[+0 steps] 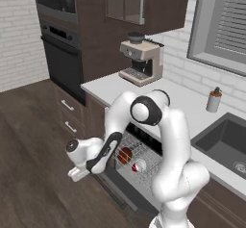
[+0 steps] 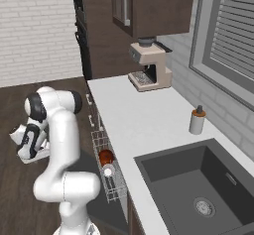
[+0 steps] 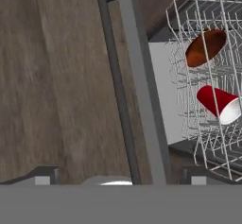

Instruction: Pick up the cup and bowl from the counter, place them in the dishwasher, and close the dishwasher door.

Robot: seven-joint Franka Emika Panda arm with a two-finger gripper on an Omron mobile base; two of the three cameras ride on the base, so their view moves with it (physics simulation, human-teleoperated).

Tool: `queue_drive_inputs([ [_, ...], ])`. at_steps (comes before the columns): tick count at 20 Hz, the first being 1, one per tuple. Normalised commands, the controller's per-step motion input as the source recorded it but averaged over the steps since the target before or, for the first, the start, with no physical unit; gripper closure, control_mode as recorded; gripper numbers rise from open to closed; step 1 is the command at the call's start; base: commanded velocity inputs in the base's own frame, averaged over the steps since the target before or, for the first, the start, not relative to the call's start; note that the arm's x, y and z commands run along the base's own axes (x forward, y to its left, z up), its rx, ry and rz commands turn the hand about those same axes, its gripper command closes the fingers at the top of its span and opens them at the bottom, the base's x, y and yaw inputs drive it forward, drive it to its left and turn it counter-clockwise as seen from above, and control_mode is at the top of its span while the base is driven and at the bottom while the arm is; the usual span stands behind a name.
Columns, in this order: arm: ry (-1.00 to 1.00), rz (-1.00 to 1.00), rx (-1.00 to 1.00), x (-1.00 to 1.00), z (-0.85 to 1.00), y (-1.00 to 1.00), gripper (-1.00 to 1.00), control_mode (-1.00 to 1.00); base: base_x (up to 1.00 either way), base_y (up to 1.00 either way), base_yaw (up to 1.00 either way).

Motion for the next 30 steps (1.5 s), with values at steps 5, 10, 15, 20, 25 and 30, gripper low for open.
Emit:
queue_drive_inputs([
  [5, 0.08, -0.06, -0.24, 0.42, -0.48, 0.66, -1.0, -1.0, 0.0, 0.0, 0.0],
  [10, 0.13, -0.06, -0.13, 0.25, -0.17, 0.21, -1.0, -1.0, 0.0, 0.0, 0.0],
  [15, 0.01, 0.03, -0.16, 0.03, -0.36, -0.07, -1.0, -1.0, 0.0, 0.0, 0.0],
  [20, 0.0, 0.16, -0.2, 0.0, -0.43, -0.31, -1.0, -1.0, 0.0, 0.0, 0.0],
  [25, 0.03, 0.14, -0.17, 0.14, -0.31, -0.29, -1.0, -1.0, 0.0, 0.0, 0.0],
  [30, 0.08, 0.08, -0.19, 0.3, -0.4, -0.1, -1.0, -1.0, 0.0, 0.0, 0.0],
])
